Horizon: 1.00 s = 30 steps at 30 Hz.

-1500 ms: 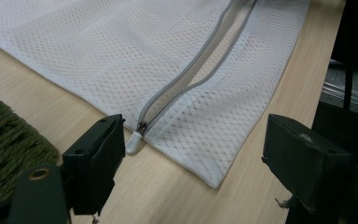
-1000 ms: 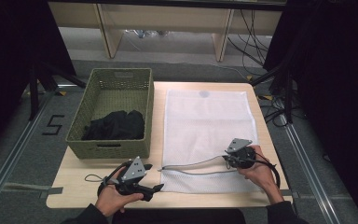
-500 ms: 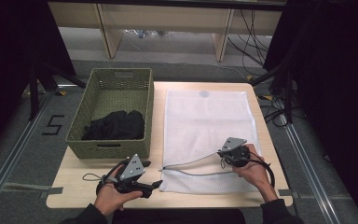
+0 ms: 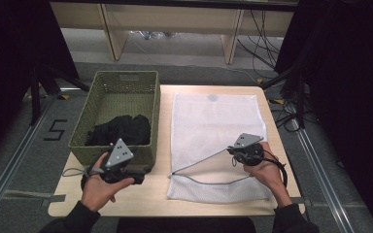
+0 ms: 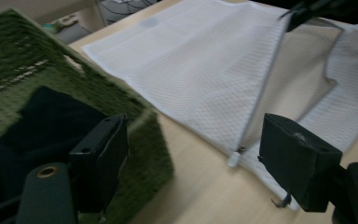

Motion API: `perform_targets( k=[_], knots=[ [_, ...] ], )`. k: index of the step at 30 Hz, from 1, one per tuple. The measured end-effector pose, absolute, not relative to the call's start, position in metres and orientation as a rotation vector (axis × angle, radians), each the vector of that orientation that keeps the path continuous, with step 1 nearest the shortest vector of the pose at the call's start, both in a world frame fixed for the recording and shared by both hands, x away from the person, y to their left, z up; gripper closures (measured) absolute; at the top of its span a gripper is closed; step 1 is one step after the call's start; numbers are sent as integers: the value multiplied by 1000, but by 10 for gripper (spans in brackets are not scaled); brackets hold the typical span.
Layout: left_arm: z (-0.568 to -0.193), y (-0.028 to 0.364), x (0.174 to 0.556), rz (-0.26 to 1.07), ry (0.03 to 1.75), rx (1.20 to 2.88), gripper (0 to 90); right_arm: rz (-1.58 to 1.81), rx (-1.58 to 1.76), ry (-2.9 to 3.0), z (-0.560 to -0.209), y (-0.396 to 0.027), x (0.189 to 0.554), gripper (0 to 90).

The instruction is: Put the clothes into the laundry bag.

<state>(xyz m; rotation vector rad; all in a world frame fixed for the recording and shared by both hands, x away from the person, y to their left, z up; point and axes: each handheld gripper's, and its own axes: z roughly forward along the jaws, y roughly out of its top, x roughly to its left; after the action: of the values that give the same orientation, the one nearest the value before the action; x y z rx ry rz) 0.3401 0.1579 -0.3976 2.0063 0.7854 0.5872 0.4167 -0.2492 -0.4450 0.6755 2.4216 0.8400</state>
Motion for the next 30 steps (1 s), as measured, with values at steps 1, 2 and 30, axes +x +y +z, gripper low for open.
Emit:
perform_targets(
  k=[1,2,30],
  knots=[
    [-392,159,344,589,797,1996,237,847,681,2423,-445,-249,418,897],
    [-386,163,349,609,805,2015,239,847,681,2418,-444,-249,419,898],
    [-408,209,504,407,731,2450,227,821,701,2459,-452,-249,420,893]
  ],
)
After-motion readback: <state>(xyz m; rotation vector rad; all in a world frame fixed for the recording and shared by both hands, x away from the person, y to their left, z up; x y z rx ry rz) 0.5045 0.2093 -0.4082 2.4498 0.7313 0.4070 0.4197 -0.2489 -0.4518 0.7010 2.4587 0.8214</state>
